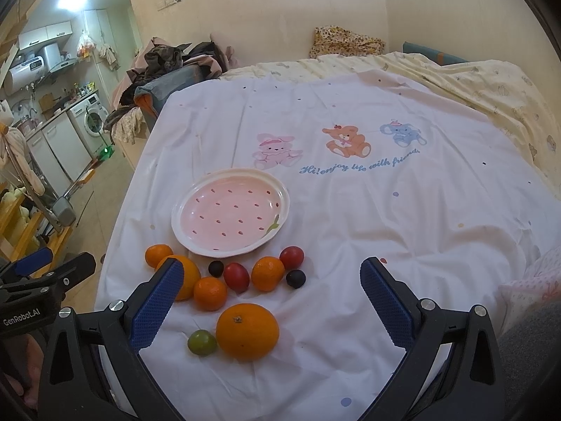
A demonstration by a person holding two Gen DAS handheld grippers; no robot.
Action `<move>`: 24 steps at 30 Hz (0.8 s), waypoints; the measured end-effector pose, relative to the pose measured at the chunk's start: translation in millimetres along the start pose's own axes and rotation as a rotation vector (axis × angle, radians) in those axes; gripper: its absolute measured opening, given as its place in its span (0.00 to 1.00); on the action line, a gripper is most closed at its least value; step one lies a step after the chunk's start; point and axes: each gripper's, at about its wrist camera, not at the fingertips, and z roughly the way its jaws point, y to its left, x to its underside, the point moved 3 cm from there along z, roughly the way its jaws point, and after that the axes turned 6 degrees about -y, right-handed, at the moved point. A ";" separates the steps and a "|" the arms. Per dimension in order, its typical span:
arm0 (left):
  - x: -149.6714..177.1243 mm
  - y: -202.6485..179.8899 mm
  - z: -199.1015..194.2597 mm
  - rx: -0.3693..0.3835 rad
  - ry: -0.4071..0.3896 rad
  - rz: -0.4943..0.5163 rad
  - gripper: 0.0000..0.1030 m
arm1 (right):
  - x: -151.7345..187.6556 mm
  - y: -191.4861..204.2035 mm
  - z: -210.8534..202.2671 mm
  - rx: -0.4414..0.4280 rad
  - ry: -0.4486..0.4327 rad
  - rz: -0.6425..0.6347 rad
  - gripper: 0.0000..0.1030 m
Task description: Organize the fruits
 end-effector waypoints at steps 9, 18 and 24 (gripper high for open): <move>-0.3 -0.1 0.3 0.004 0.003 -0.003 1.00 | 0.5 -0.3 -0.1 -0.002 0.003 -0.002 1.00; -0.8 0.9 0.4 0.004 0.006 -0.016 1.00 | 1.8 0.7 2.2 0.002 0.022 0.001 1.00; -0.2 7.1 6.4 -0.013 0.042 -0.052 1.00 | -3.7 -10.2 27.6 -0.028 0.183 0.021 1.00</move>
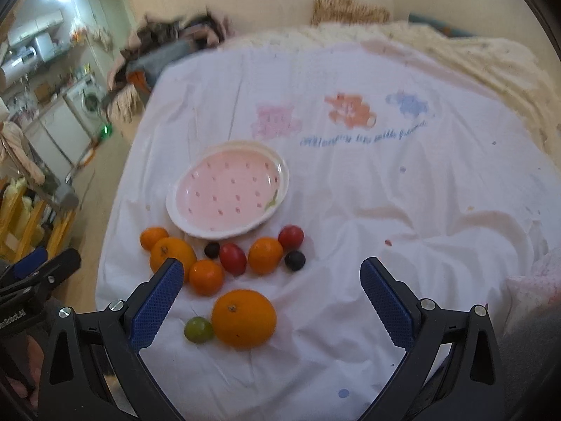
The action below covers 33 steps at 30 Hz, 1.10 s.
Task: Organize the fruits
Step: 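Close the right gripper around the large orange, then lift the large orange with the right gripper while the left gripper grasps a small tangerine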
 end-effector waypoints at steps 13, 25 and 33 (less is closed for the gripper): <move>4.8 12.3 11.3 -0.014 0.085 -0.054 1.00 | 38.8 14.1 96.3 -0.169 0.611 -0.025 0.80; 5.3 14.5 11.9 -0.011 0.093 -0.070 1.00 | 56.0 22.5 110.6 -0.155 0.671 0.011 0.67; 9.6 15.8 18.1 -0.038 0.115 -0.054 1.00 | 46.0 24.9 98.9 -0.221 0.614 0.000 0.62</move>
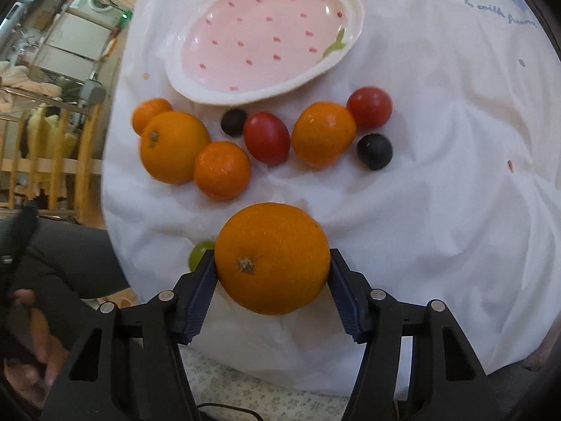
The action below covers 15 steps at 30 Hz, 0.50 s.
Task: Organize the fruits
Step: 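Lift the large orange with the right gripper while the left gripper grasps a small tangerine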
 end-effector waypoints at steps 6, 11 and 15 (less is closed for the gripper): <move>2.0 -2.3 19.5 -0.016 0.100 0.019 1.00 | -10.6 -20.2 -37.5 -0.045 -0.126 0.037 0.62; -4.7 -6.3 33.0 -0.032 0.173 0.027 0.99 | -12.3 -34.5 -39.5 -0.096 -0.182 0.134 0.62; -16.6 -7.9 48.2 -0.025 0.234 -0.006 0.99 | -16.8 -40.8 -48.9 -0.116 -0.229 0.179 0.62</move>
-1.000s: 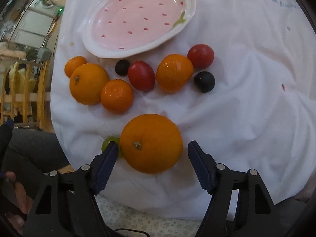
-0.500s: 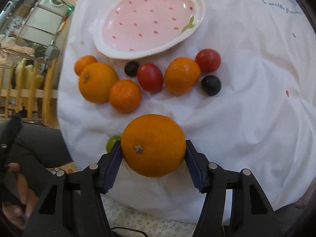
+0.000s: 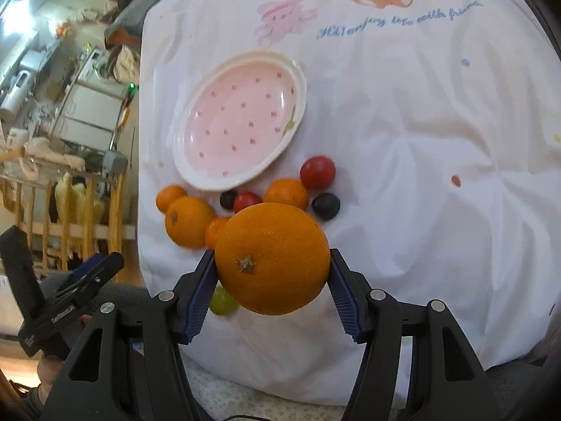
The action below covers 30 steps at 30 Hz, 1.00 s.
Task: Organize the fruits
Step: 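Lift the large orange with the right gripper while the left gripper grasps a small tangerine, then carry both fruits over the pink plate while the right gripper releases the orange onto it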
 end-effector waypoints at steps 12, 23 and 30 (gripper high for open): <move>-50.9 8.8 71.2 0.013 0.221 -0.247 0.69 | -7.2 -11.5 -6.4 -0.016 -0.028 0.050 0.62; -43.2 3.6 97.0 0.069 0.280 -0.241 0.35 | -15.4 -22.5 -15.0 -0.019 -0.059 0.098 0.62; -50.4 -1.3 74.1 0.103 0.213 -0.199 0.33 | -22.6 -25.0 -27.5 -0.035 -0.118 0.112 0.62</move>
